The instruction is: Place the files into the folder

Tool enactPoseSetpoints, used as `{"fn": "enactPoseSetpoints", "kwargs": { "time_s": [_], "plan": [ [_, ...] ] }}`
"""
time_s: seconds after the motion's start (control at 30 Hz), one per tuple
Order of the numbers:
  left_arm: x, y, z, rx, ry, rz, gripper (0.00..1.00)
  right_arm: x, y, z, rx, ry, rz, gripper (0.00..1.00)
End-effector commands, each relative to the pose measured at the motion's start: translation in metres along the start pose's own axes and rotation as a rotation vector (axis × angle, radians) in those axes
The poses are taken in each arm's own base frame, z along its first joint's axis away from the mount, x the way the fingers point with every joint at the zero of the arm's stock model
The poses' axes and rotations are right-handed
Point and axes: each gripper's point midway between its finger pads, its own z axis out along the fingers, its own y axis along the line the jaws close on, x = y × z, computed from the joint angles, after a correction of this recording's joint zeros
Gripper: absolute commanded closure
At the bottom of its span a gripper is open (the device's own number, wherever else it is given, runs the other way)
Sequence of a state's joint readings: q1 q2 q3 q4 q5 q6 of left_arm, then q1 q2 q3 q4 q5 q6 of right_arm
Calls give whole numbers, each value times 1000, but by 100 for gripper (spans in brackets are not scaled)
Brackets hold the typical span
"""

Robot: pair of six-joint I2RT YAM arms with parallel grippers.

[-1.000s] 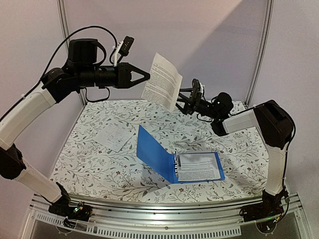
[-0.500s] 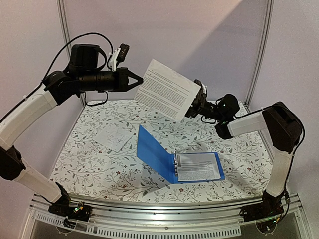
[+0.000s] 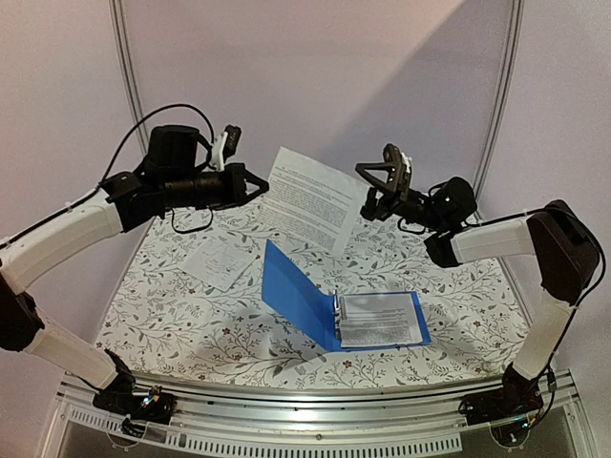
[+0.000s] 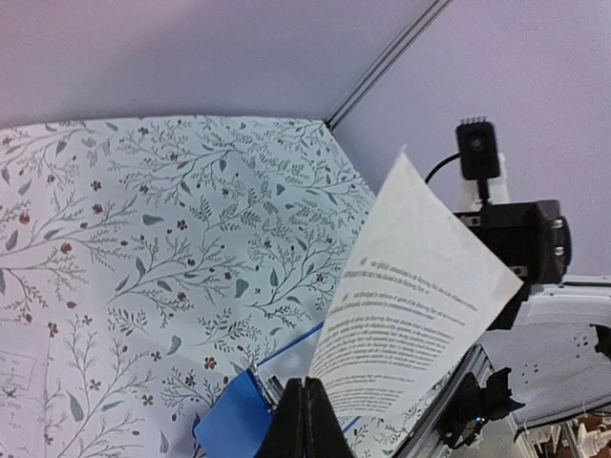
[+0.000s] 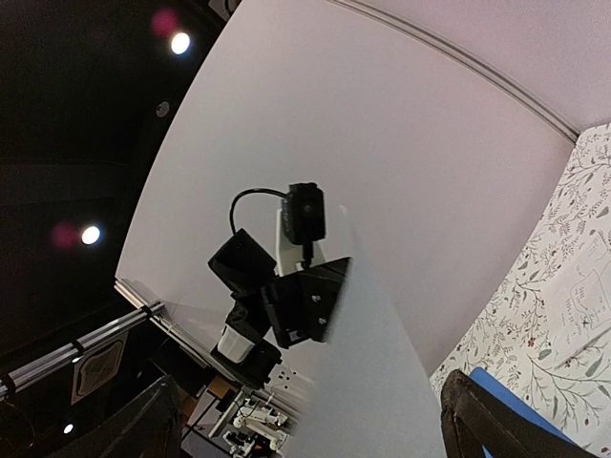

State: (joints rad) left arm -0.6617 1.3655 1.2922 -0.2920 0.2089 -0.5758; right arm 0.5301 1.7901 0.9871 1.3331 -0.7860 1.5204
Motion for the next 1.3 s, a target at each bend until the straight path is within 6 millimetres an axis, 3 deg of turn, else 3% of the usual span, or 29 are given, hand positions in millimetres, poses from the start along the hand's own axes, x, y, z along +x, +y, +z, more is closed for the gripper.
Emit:
{"fn": "enactPoseSetpoints", "kwargs": {
  "time_s": [0.0,0.3,0.7,0.8,0.9,0.97,1.07,1.27],
  "plan": [
    [-12,2,6,24,-68,-62,100,12,93,-16,-324,-11,-311,7],
    [-30,1,-10,99,-152,-148,100,18,89,-20,-307,-3,-307,5],
    [-30,-24,-5,273,-135,-198,100,15,59,-16,-267,-3,-269,8],
    [-38,-30,-10,288,-155,-175,100,14,43,-17,-221,-3,-250,11],
    [-45,-44,-13,329,-154,-155,100,11,16,-22,-130,-30,-226,9],
    [-48,-55,-13,361,-148,-139,100,13,8,-21,-112,-25,-228,7],
    [-45,-71,-10,399,-128,-114,100,13,14,-18,-158,-18,-206,5],
    [-43,-104,-8,477,-102,-75,100,14,7,-9,-193,8,-131,2]
  ]
}}
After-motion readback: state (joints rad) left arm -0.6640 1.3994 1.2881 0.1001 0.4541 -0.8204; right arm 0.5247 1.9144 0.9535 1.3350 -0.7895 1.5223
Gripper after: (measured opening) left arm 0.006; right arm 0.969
